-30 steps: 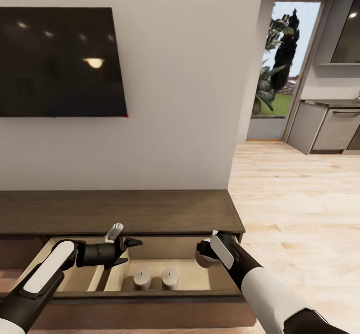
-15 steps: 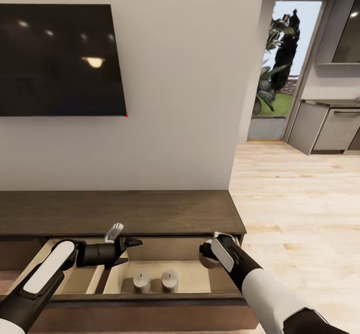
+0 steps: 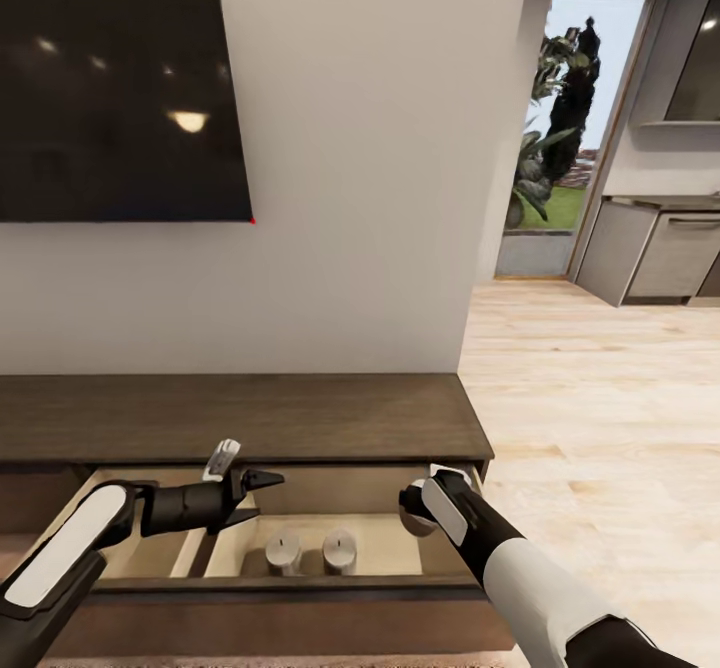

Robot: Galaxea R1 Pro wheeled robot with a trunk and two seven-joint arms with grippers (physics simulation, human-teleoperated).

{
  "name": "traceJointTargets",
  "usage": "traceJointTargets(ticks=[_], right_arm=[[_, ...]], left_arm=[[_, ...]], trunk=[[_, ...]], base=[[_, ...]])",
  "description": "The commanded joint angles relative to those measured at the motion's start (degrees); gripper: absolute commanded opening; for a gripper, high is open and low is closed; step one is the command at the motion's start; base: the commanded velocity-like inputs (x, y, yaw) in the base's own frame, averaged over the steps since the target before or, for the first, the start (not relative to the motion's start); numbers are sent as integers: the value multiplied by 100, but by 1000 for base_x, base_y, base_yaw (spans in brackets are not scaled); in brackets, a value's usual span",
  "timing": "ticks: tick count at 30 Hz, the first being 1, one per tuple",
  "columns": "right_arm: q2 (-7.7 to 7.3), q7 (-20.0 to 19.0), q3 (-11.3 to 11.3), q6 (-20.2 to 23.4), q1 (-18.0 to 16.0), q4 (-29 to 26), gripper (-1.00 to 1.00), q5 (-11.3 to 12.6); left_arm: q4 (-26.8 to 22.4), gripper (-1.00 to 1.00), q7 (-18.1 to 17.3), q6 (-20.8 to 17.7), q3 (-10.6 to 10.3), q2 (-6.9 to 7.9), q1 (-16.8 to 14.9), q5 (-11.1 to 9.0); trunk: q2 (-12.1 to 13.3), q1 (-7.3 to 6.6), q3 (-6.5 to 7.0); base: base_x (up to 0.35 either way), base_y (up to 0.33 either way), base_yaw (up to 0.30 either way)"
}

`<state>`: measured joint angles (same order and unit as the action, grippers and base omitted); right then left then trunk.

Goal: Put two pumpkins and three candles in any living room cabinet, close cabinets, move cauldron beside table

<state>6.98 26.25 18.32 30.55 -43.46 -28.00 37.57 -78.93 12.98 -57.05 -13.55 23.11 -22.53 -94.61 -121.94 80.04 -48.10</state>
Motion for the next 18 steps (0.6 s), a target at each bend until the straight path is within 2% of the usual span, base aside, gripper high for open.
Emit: traceJointTargets(ticks=[1, 8, 18], right_arm=[[-4, 57, 40, 4, -5, -17, -100, 66], [-4, 44, 40, -174, -5, -45, -100, 82], [-12, -35, 41, -188, -5, -73, -100, 85]], left_arm=[[-41, 100, 56, -2, -7, 16, 5, -85], [-165, 100, 56, -7, -15, 35, 28, -144], [-424, 100, 56, -9, -31, 44, 75, -455]], trunk=[[-44, 22, -24], [-325, 175, -150], [-726, 395, -329]], base=[[0, 0, 0], [0, 0, 0], [0, 0, 0]])
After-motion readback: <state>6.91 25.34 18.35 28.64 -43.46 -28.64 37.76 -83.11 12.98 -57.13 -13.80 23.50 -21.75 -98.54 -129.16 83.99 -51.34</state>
